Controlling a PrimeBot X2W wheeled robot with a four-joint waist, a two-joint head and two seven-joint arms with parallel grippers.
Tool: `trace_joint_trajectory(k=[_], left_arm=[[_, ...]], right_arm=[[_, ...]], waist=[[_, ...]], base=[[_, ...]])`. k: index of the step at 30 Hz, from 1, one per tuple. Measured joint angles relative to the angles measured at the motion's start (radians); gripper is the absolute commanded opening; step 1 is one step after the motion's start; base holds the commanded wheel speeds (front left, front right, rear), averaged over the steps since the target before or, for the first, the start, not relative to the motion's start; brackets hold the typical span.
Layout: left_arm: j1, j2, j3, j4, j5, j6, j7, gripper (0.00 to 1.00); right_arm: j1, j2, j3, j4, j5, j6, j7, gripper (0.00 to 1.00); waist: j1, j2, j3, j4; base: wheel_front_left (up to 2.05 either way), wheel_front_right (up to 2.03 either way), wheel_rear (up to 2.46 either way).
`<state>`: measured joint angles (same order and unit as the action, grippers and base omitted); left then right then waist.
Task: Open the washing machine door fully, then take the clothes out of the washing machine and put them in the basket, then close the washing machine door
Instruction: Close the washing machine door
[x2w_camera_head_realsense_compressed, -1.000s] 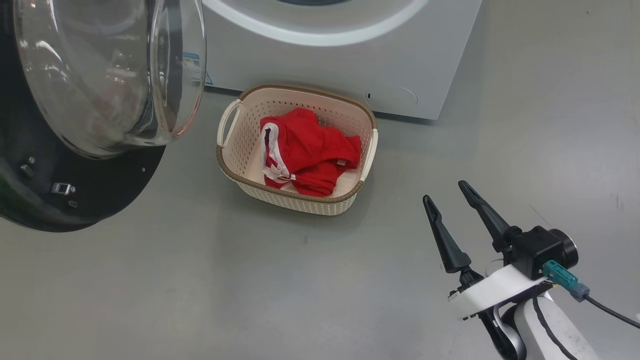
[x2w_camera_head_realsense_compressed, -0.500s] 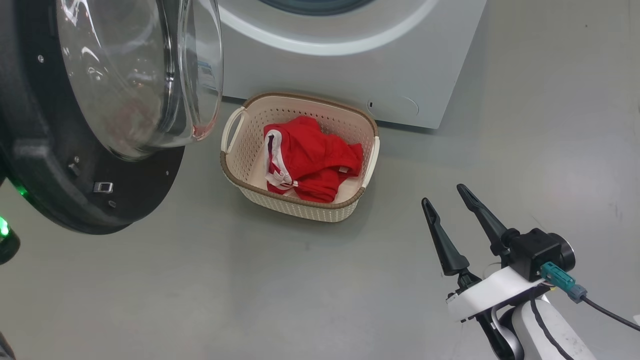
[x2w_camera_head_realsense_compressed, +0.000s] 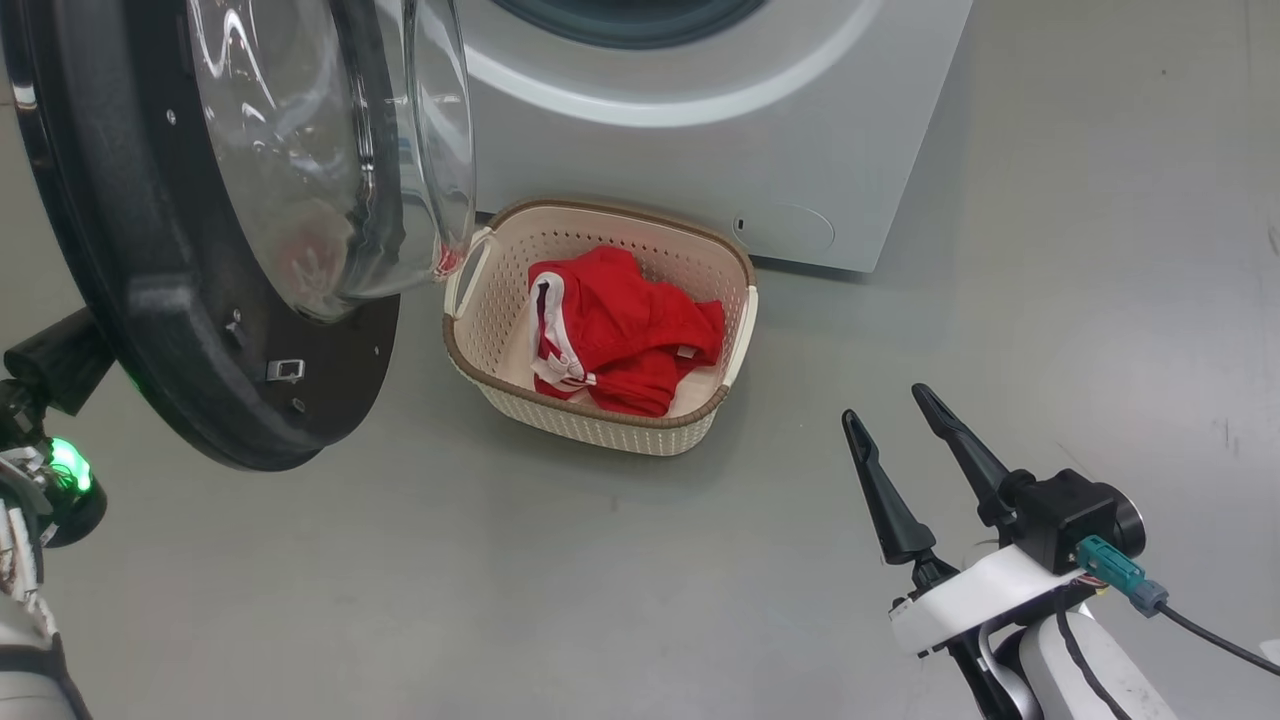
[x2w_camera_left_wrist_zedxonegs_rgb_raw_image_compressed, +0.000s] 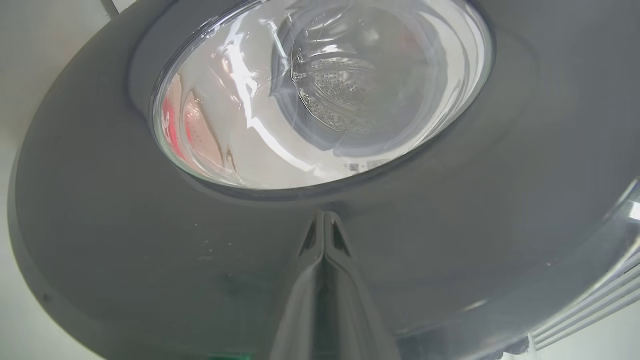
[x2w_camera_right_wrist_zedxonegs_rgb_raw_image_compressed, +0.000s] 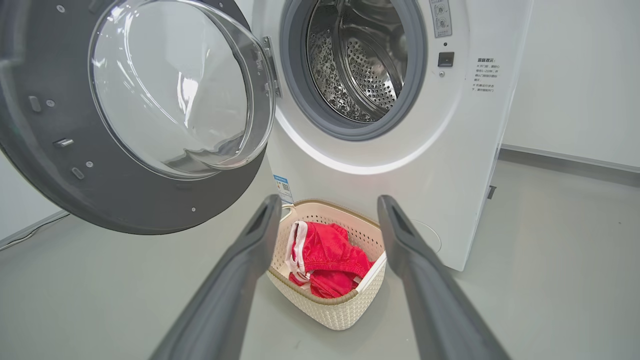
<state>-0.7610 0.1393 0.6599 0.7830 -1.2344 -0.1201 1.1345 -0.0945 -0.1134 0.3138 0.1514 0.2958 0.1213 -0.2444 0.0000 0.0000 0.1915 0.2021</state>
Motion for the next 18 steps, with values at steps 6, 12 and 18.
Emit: trace_joint_trajectory(k=[6, 12, 18], left_arm=[[0.036, -0.001, -0.021, -0.084, 0.036, -0.001, -0.048, 0.0], [0.117, 0.019, -0.072, -0.264, 0.096, -0.001, -0.125, 0.0], [0.219, 0.017, -0.082, -0.384, 0.147, -0.001, -0.258, 0.0]], right_arm=[[0.002, 0.0, -0.004, 0.007, 0.002, 0.0, 0.0, 1.0], [0.023, 0.007, -0.003, 0.016, 0.005, 0.0, 0.0, 1.0], [0.043, 0.006, -0.012, 0.016, 0.009, -0.001, 0.0, 1.0]], waist=[[0.0, 0.0, -0.009, 0.003], [0.0, 0.0, -0.031, 0.006], [0.0, 0.0, -0.049, 0.015]], base=[[0.0, 0.0, 0.0], [0.0, 0.0, 0.0], [0.0, 0.0, 0.0]])
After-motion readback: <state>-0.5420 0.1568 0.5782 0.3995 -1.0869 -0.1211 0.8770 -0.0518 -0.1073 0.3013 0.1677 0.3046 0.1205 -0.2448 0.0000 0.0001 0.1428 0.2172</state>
